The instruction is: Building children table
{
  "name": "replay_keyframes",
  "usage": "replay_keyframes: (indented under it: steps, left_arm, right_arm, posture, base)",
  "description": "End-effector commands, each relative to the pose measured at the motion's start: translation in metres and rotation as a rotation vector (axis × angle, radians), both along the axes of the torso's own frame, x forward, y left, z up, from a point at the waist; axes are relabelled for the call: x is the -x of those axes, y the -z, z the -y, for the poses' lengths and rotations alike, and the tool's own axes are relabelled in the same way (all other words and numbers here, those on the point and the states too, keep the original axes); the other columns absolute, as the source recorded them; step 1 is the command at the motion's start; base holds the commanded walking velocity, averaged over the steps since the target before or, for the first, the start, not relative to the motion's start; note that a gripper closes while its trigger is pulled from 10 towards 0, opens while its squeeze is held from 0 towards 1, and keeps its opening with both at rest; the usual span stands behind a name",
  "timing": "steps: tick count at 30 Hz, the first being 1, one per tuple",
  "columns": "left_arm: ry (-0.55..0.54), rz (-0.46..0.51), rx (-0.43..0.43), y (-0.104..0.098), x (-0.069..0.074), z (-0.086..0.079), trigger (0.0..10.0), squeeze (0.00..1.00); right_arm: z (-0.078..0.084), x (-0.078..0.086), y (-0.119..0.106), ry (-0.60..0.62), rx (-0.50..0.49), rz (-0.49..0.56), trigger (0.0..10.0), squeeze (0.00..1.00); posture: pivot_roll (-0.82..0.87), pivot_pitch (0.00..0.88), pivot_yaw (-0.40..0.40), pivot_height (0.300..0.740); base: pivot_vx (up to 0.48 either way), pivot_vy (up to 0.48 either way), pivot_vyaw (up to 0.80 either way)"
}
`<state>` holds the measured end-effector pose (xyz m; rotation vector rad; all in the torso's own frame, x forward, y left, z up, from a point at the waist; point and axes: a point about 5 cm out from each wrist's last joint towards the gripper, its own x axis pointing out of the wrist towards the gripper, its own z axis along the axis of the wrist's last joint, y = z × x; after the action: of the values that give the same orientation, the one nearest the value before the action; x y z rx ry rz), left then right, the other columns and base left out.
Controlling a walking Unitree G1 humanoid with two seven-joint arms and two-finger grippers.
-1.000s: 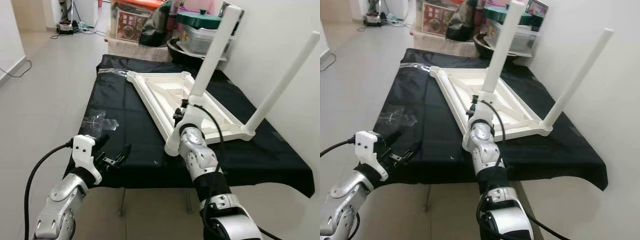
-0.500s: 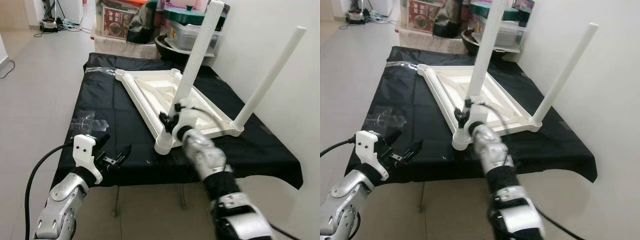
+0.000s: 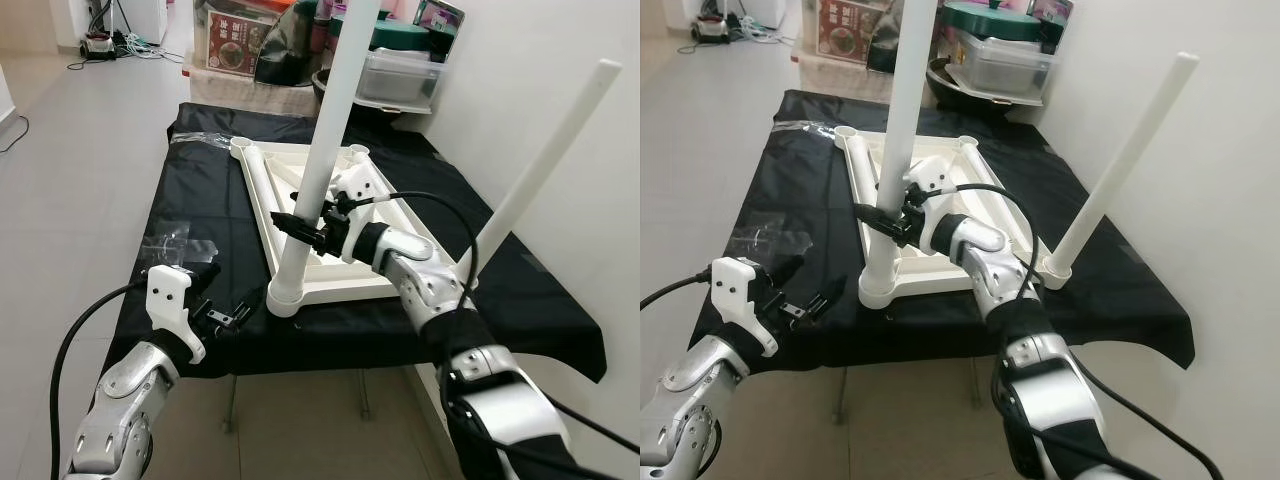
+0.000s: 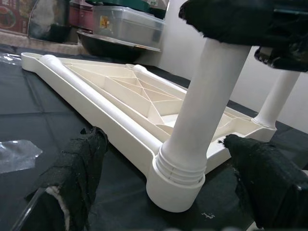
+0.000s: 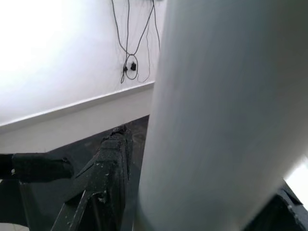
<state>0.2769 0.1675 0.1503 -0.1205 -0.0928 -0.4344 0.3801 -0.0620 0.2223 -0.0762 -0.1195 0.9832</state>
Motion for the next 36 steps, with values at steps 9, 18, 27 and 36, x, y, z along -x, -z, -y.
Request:
replay_keyframes:
  steps: [9, 18, 27, 36]
  left_arm:
    - [0.005, -0.01, 0.015, 0.003, 0.004, 0.004, 10.0, 0.0]
    - [0.005, -0.011, 0.013, 0.003, 0.003, 0.002, 10.0, 0.0]
    - [0.015, -0.016, 0.005, 0.004, 0.002, 0.002, 10.0, 0.0]
    - [0.01, -0.008, 0.017, 0.004, 0.002, 0.005, 10.0, 0.0]
  right_arm:
    - [0.065, -0.024, 0.051, 1.1, -0.022, -0.315, 0.0, 0.0]
    - [0.055, -0.002, 0.073, 1.12, -0.012, -0.334, 10.0, 0.0]
    - [0.017, 0.0, 0.031, 0.573, -0.221, -0.179, 10.0, 0.0]
    - [0.023, -0.006, 0.008, 0.209, -0.084, -0.009, 10.0, 0.0]
  posture:
    - [0.2, 0.0, -0.23, 0.74]
    - [0.18, 0.0, -0.204, 0.74]
    - [0.18, 0.0, -0.202, 0.74]
    - [0.19, 0.0, -0.227, 0.74]
  base:
    - [0.0, 0.0, 0.0]
    - [0.0, 0.0, 0.0]
    - [0.0, 0.0, 0.0]
    - [0.0, 0.0, 0.0]
